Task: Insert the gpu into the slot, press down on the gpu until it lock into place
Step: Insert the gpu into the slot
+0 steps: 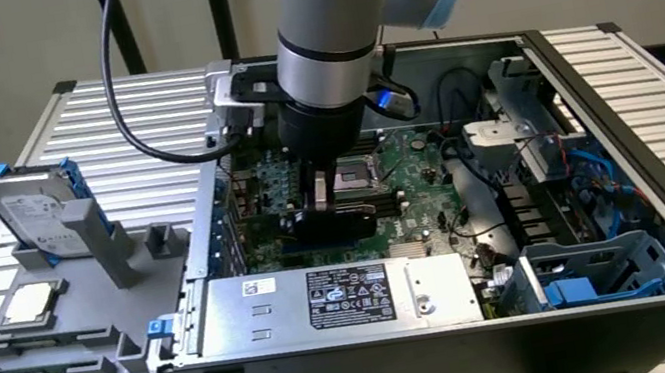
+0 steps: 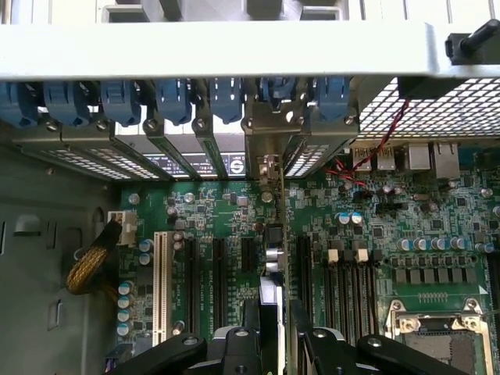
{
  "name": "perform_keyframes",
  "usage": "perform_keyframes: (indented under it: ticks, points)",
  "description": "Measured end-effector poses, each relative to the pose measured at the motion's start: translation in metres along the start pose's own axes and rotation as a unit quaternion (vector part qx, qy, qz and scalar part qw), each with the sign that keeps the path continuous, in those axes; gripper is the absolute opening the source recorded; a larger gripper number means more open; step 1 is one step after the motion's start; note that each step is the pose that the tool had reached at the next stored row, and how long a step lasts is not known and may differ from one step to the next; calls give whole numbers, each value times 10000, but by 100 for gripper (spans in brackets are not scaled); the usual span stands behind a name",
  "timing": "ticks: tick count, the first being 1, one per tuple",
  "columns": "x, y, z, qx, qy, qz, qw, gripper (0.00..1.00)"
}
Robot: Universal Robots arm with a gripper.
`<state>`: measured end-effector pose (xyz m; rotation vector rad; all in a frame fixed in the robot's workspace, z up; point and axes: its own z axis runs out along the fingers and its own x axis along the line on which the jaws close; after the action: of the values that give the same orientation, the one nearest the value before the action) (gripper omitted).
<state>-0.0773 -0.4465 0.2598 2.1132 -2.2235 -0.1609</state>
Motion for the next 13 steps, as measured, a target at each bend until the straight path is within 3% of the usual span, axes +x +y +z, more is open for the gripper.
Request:
perform_keyframes:
  ticks: [13]
  points:
    - [-1, -1, 1, 1, -2, 0, 10000, 26]
